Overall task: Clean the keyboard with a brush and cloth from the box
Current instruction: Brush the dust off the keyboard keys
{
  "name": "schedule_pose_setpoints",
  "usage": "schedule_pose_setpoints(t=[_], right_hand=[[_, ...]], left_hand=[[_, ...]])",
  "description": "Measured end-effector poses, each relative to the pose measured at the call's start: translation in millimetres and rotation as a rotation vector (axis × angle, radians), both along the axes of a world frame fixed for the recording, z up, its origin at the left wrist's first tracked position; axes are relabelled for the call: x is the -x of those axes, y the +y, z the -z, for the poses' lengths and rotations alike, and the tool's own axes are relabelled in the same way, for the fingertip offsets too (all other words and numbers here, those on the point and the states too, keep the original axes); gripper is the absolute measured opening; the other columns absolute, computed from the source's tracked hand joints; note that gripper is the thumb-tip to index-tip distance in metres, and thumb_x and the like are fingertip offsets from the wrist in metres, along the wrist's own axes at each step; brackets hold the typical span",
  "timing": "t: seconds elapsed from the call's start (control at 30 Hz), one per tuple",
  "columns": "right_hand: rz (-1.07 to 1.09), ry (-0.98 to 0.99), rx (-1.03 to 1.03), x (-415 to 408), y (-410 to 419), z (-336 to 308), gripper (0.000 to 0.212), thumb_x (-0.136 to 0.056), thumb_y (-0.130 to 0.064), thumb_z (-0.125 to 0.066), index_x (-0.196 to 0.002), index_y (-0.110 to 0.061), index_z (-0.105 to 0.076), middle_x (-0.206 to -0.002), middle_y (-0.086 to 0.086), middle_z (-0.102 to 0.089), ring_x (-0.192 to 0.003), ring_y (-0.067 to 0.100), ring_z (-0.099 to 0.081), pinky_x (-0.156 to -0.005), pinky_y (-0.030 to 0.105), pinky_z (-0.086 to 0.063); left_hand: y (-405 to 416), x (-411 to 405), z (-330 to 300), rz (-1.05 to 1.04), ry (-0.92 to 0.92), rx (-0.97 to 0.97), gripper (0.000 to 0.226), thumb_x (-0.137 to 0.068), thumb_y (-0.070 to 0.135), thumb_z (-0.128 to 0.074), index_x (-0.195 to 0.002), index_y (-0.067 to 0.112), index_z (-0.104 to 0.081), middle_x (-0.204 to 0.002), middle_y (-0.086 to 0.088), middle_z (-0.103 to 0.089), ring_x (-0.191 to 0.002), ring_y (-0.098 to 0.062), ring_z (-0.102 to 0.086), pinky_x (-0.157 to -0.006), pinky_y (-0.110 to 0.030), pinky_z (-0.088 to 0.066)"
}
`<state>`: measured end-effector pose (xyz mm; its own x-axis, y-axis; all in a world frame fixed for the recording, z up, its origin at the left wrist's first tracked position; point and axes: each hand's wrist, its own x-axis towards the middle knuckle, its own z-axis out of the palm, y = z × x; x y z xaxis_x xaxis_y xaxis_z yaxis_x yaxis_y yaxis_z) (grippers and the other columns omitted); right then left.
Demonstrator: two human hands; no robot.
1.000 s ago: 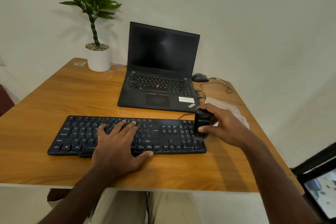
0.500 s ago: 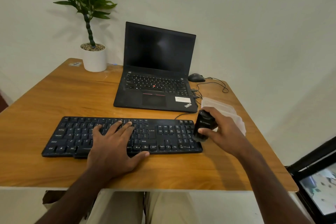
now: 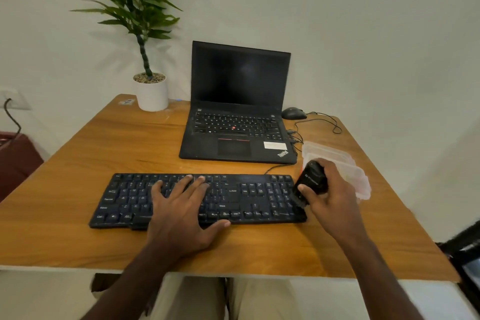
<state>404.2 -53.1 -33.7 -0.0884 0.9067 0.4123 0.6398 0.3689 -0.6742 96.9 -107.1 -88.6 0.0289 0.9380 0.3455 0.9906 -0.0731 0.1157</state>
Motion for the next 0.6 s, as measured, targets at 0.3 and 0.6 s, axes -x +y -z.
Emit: schedule_pose_setpoints(t=[0.3,0.6], right_hand=[[-0.057,0.584,-0.011,112.7,-53.4,37.9,0.058,-0.080,-0.028,-0.075,-0.129,-0.045,-0.047,-0.117,-0.034,-0.060,-0.110,-0.006,-0.061,-0.081,0.016,-0.055],[-0.064,0.575,0.037,128.7,-55.0,41.7,0.057,-0.079,-0.035,-0.073,-0.118,-0.066,-0.044,-0.116,-0.028,-0.063,-0.109,-0.005,-0.063,-0.082,0.014,-0.054]], left_hand=[[-44.7,113.0,-9.4,-0.435,-0.469,0.009,0.106,-0.064,0.099,-0.031,-0.140,0.028,-0.048,-0.147,-0.001,-0.051,-0.132,-0.026,-0.048,-0.114,-0.056,-0.026],[-64.9,149.7,5.2,-0.181,-0.898,-0.045,0.053,-0.062,0.076,-0.067,-0.102,0.042,-0.067,-0.102,0.025,-0.070,-0.106,-0.002,-0.063,-0.092,-0.042,-0.054]])
